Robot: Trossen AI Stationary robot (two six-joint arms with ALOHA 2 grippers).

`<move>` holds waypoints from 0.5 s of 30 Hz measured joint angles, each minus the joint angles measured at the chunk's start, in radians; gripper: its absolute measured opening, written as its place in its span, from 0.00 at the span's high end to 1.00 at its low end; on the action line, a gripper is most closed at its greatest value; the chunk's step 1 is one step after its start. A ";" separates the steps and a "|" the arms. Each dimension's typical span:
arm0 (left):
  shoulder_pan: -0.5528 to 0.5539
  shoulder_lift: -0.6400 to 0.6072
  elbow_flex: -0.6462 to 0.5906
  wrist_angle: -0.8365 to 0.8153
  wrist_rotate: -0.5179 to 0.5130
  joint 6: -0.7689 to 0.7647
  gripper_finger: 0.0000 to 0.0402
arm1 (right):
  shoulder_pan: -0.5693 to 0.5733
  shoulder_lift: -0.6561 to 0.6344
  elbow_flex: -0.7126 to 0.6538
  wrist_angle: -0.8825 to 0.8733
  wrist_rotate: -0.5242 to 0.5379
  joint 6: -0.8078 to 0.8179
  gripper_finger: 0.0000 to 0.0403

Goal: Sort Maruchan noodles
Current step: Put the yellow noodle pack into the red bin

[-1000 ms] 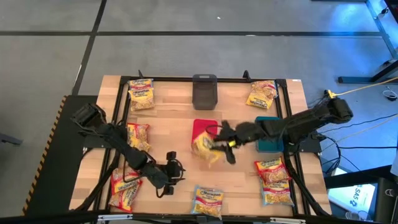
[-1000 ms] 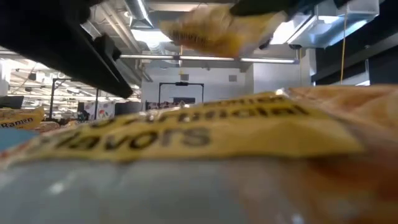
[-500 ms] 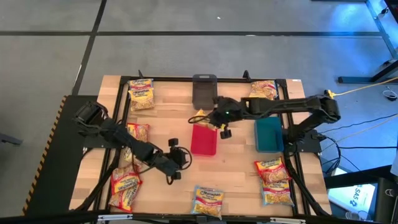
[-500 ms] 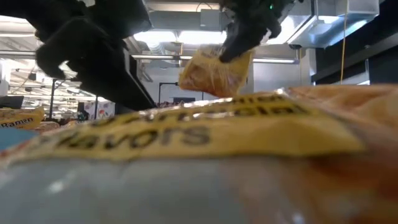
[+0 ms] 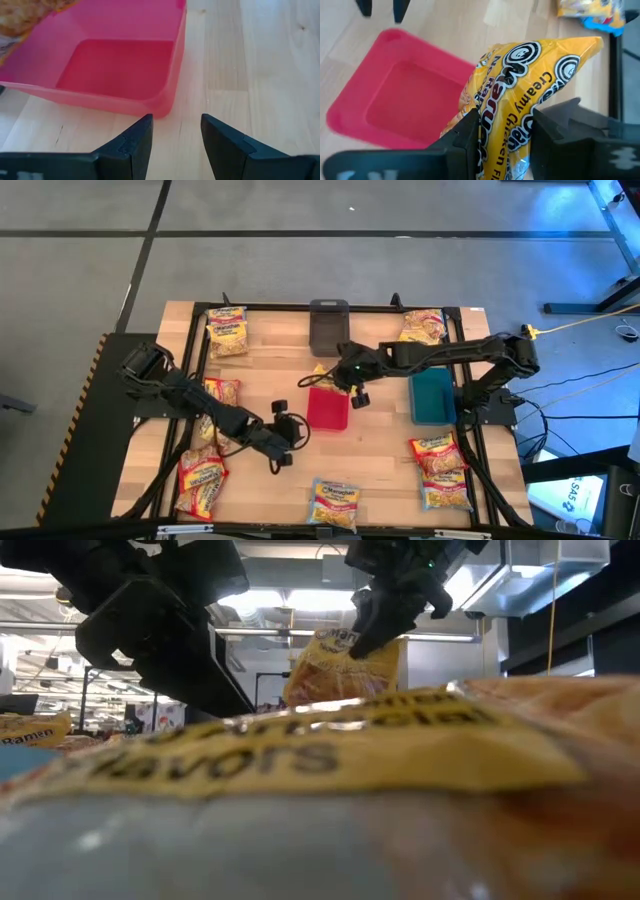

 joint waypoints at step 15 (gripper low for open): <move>0.008 0.000 0.001 0.009 0.002 0.009 0.60 | 0.000 0.081 0.000 -0.058 0.047 -0.054 0.74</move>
